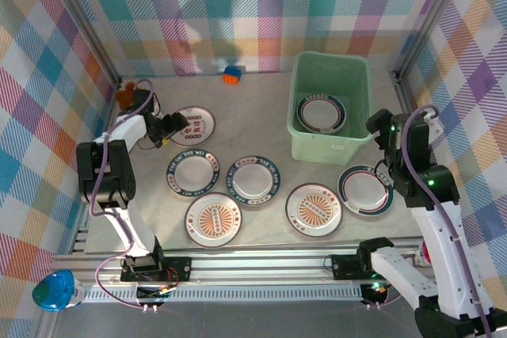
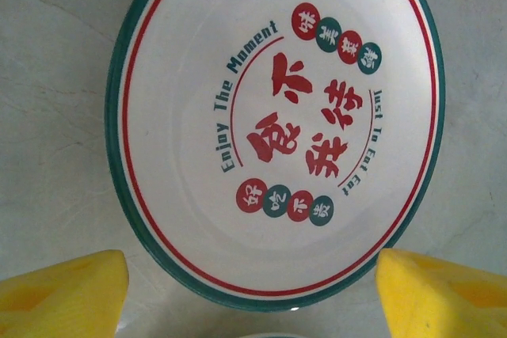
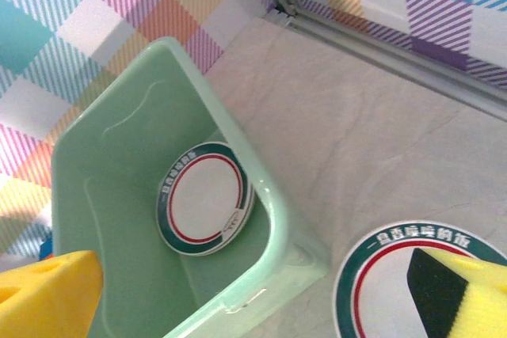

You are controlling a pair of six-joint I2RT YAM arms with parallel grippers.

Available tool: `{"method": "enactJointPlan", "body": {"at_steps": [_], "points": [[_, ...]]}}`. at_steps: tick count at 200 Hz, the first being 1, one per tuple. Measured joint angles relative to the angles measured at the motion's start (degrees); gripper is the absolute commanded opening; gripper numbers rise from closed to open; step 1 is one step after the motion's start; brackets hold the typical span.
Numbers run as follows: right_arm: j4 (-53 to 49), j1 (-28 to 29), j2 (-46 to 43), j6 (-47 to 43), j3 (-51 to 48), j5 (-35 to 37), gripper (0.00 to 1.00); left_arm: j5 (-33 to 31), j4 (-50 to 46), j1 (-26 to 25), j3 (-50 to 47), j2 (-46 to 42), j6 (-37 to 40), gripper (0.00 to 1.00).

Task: Place the plates into the plastic bin on the countertop

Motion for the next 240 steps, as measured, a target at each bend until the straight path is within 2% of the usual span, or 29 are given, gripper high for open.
{"method": "enactJointPlan", "body": {"at_steps": [65,137,200,240], "points": [[0.55,-3.08,2.03,-2.34,-0.02,-4.26,0.99,3.54,2.12,0.02,0.02,3.23,0.39,0.79],[2.58,-3.87,4.24,-2.32,-0.13,-8.76,0.99,5.6,2.51,0.07,0.24,5.77,0.37,0.74],[3.15,-5.01,4.2,-2.36,-1.2,-10.67,0.99,6.8,2.67,-0.15,1.31,7.02,0.39,0.65],[3.78,-5.75,4.17,-2.51,-1.73,-11.93,0.99,7.02,2.67,-0.17,1.51,7.39,0.39,0.55]]}}
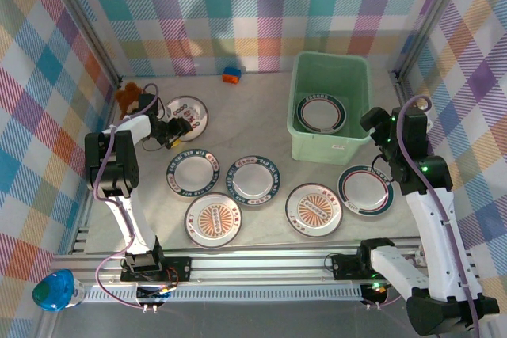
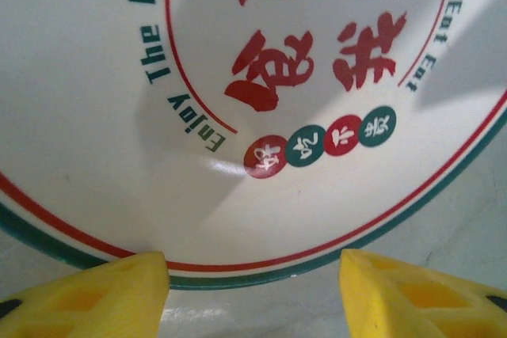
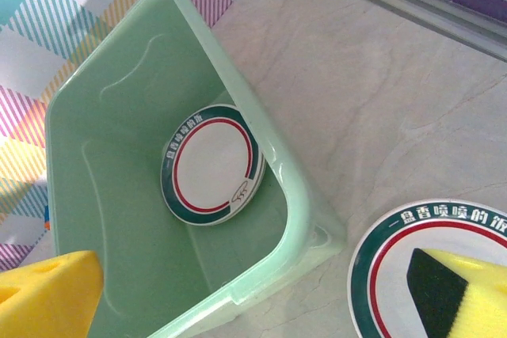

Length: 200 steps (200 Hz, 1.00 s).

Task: Place the plates into the plastic bin on the countertop

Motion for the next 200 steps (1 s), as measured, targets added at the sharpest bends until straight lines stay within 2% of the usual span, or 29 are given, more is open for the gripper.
{"method": "enactJointPlan", "body": {"at_steps": [36,119,134,200], "points": [[0.72,-0.59,0.0,0.04,-1.25,-1.14,0.99,-0.02,-0.07,0.0,0.11,0.24,0.0,0.45],[1.95,-1.53,0.07,0.09,-2.36,-3.28,0.99,0.0,-0.17,-0.31,0.11,0.44,0.02,0.35],[1.97,-1.55,0.07,0.2,-2.36,-3.54,0.99,-0.02,-0.2,-0.31,0.11,0.44,0.02,0.36],[2.71,-2.21,0.24,0.24,-2.36,-4.52,0.99,-1.18,-0.42,-0.31,0.09,-0.24,-0.07,0.48]]}}
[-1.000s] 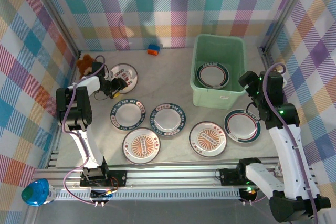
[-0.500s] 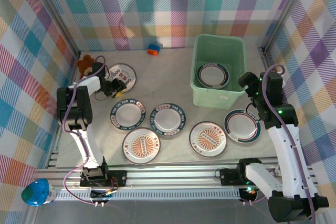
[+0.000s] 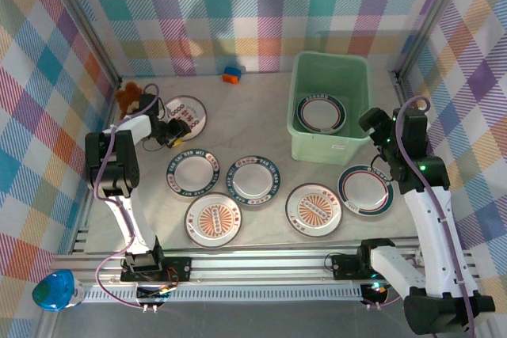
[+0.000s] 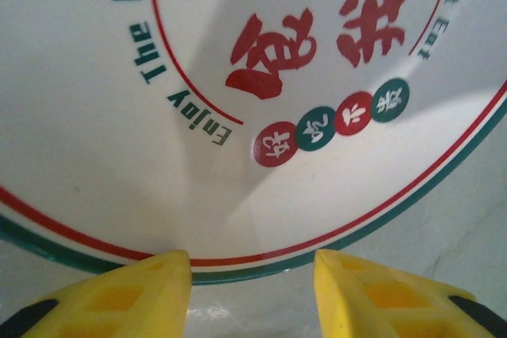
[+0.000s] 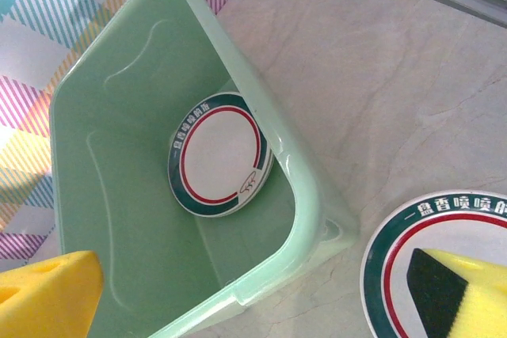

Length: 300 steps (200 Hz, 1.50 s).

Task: Place the plates into the plastic bin on the countertop

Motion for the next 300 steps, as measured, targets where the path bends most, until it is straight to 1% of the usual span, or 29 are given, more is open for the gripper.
{"method": "enactJointPlan", "body": {"at_steps": [48,83,108,161,209,234,251,264,300], "points": [[1.07,-0.33,0.7,0.02,-0.13,-1.16,0.99,-1.62,-1.09,0.0,0.48,-3.28,-0.17,0.54],[1.42,-0.46,0.79,0.02,-0.44,-1.57,0.99,-3.74,-1.97,0.0,0.76,-3.39,-0.59,0.63],[1.42,-0.87,0.92,0.04,-1.03,-2.12,0.99,-5.42,-2.62,0.39,-0.17,-4.33,-2.43,0.69],[2.21,-1.11,2.64,0.24,-1.46,-3.61,0.99,-6.95,-2.78,0.66,-0.59,-4.57,-4.31,0.71],[2.23,-1.16,2.6,0.26,-1.62,-3.65,0.99,-7.41,-2.82,0.81,2.32,1.16,-4.7,0.71],[2.23,-1.22,2.51,0.66,-1.62,-3.63,0.99,-7.39,-2.82,0.96,3.02,1.51,-4.9,0.69],[2.23,-1.38,2.49,1.07,-1.62,-3.63,0.99,-7.52,-3.06,0.96,3.28,1.81,-5.03,0.63],[2.23,-1.49,2.49,1.29,-1.62,-3.61,0.99,-7.67,-4.02,0.98,4.11,2.36,-5.11,0.58],[2.21,-1.53,2.47,1.51,-1.62,-3.63,0.99,-7.8,-6.01,1.49,5.09,3.26,-4.87,0.38]]}}
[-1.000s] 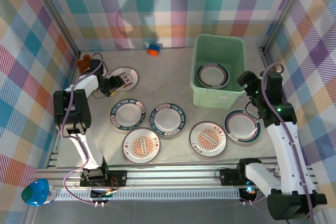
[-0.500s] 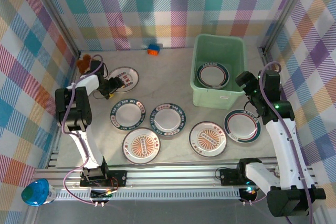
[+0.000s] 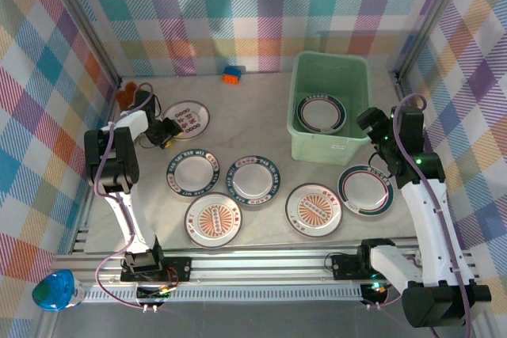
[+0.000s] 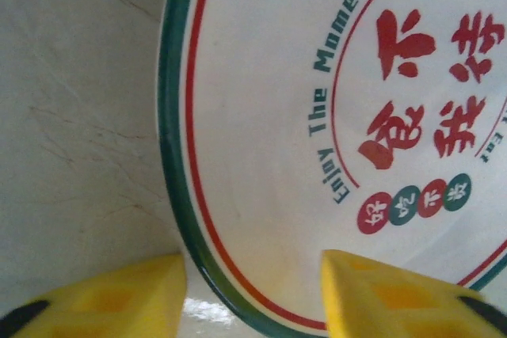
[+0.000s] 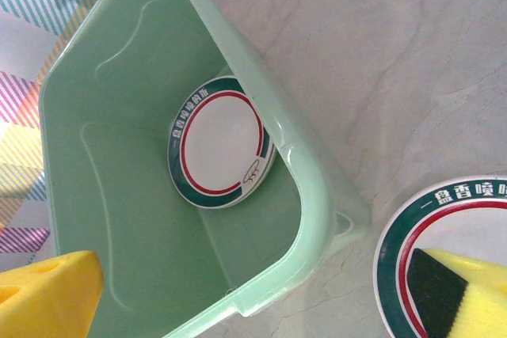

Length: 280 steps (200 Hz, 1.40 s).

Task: Place the plates into the plastic bin on the countertop

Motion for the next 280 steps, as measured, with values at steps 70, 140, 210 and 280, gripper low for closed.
{"method": "enactJointPlan", "body": {"at_steps": [70,140,210,280], "points": [[-0.02,0.0,-1.97,0.0,-1.05,0.0,0.99,1.2,4.83,0.11,-0.7,0.0,-0.07,0.13],[-0.61,-0.07,-5.33,0.02,-2.03,-0.02,0.99,3.78,5.46,0.04,-1.42,-6.16,-0.5,0.0],[-0.13,-0.07,-7.28,-0.42,-3.72,-3.15,0.99,4.04,2.93,-3.06,-1.77,-13.92,-0.7,0.0],[4.85,-0.26,4.72,-6.4,1.09,-21.55,0.91,6.91,3.06,-10.56,2.16,-21.97,-2.12,0.0]]}}
